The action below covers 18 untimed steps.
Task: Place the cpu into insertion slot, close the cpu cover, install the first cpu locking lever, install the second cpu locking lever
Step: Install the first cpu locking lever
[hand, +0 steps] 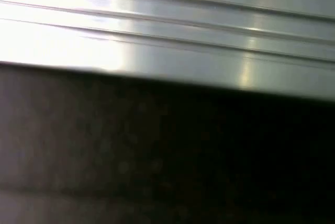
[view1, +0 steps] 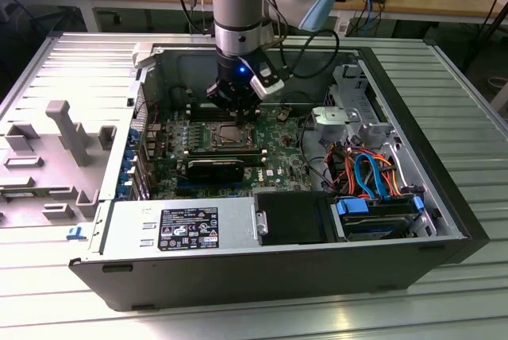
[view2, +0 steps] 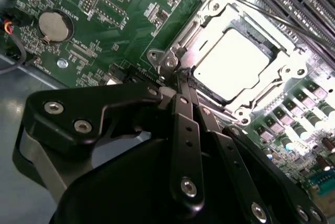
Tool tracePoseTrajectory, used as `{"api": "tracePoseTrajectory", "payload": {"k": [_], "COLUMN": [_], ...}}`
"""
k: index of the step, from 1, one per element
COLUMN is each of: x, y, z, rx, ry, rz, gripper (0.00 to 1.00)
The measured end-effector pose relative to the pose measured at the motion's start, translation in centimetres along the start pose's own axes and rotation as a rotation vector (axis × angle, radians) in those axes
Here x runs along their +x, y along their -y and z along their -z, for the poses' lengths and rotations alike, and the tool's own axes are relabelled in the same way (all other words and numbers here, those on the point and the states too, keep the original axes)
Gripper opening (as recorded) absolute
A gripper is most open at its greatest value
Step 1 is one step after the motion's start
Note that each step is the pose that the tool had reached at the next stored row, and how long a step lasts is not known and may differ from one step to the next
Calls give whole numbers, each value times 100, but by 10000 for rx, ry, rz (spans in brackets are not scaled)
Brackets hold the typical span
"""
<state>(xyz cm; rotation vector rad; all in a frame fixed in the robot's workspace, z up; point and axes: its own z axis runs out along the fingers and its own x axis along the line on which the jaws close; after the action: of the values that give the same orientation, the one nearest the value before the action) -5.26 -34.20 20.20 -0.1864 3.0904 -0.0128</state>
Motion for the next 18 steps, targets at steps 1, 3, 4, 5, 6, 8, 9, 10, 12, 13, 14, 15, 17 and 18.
{"api": "tracePoseTrajectory", "payload": {"k": [1, 3, 4, 5, 6, 8, 9, 10, 12, 13, 14, 15, 17, 18], "x": [0, -4, -5, 11, 45, 125, 155, 190, 251, 277, 304, 352, 415, 439], "y": [0, 0, 1, -1, -5, -16, -20, -25, -34, -39, -43, -51, -67, -78], "z": [0, 25, 79, 120, 125, 129, 131, 132, 135, 136, 138, 140, 143, 144], "rx": [1, -7, -4, 0, 5, 15, 18, 20, 23, 25, 27, 28, 31, 31], "ry": [1, 14, 4, 26, 67, 141, 162, 186, 219, 230, 240, 259, 277, 282], "rz": [0, 1, 3, 0, 1, 0, -1, 0, -1, -1, 0, -1, -1, -1], "gripper": [11, 11, 11, 11, 11, 11, 11, 11, 11, 11, 11, 11, 11, 11]}}
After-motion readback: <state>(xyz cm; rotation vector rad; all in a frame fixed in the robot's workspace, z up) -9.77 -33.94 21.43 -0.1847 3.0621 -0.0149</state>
